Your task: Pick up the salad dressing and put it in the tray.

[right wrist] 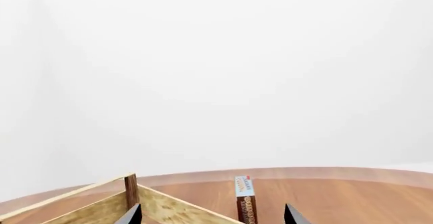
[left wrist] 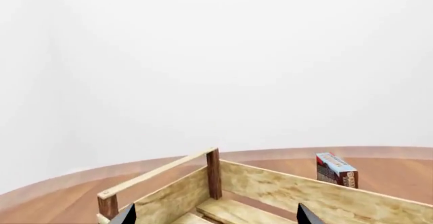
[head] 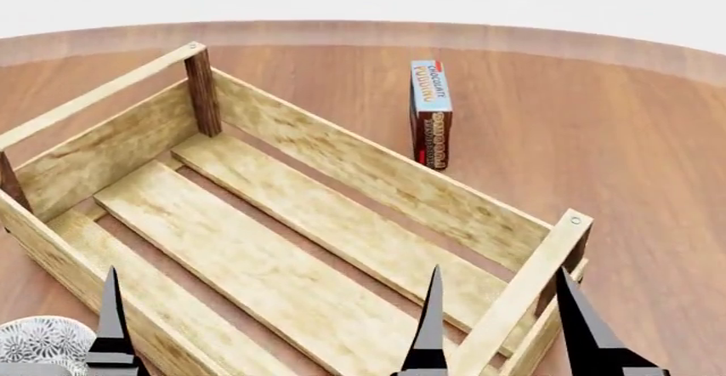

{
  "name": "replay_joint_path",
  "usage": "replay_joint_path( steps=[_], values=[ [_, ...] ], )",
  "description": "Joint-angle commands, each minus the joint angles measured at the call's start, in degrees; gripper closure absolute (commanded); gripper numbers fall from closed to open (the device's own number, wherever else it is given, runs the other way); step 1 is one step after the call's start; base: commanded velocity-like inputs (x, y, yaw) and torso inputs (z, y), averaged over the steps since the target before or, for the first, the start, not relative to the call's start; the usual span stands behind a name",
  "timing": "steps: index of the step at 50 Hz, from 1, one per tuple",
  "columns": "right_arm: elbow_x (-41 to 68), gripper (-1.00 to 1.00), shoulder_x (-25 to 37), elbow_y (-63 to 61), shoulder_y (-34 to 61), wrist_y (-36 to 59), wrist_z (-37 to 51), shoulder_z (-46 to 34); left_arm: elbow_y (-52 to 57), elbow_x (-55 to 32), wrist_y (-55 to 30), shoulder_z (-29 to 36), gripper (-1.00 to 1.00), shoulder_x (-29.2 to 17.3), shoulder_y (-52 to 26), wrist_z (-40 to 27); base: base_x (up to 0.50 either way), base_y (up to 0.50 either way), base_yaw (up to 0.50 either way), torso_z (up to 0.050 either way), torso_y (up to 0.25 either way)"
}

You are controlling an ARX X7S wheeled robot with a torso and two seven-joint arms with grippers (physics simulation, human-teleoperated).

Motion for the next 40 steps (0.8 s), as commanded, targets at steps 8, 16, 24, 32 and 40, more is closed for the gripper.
replay_joint_path(
  steps=[8, 16, 24, 32, 40],
  values=[
    [-2.9, -1.0, -0.1, 1.2, -1.0, -3.8, -1.2, -0.2, -0.4, 0.3, 0.0, -0.8, -1.0, 0.4, 0.0, 0.7, 0.0, 0.27, 0.0, 0.0, 0.0],
    [-2.2, -1.0, 0.5, -0.8, -1.3, -3.3, -0.5, 0.2, 2.2, 0.1, -0.6, -0.9, -1.0, -0.2, 0.4, 0.4, 0.0, 0.5, 0.0, 0.0, 0.0],
    [0.0, -1.0, 1.7, -5.2, -2.0, -2.2, 0.5, 1.1, 9.5, 0.5, -1.6, -1.6, -1.0, -1.2, 0.9, -0.4, 0.0, 0.5, 0.0, 0.0, 0.0],
    [0.4, -1.0, 2.5, -6.2, -2.4, -2.8, 1.3, 0.9, 11.6, 0.3, -1.6, -1.7, -1.0, -1.7, 1.2, -0.9, 0.0, 0.5, 0.0, 0.0, 0.0],
    [0.5, -1.0, 3.0, -6.0, -2.3, -3.2, 1.9, 0.4, 11.4, 0.0, -1.5, -1.3, -1.0, -2.2, 1.1, -1.4, 0.0, 0.5, 0.0, 0.0, 0.0]
  ],
)
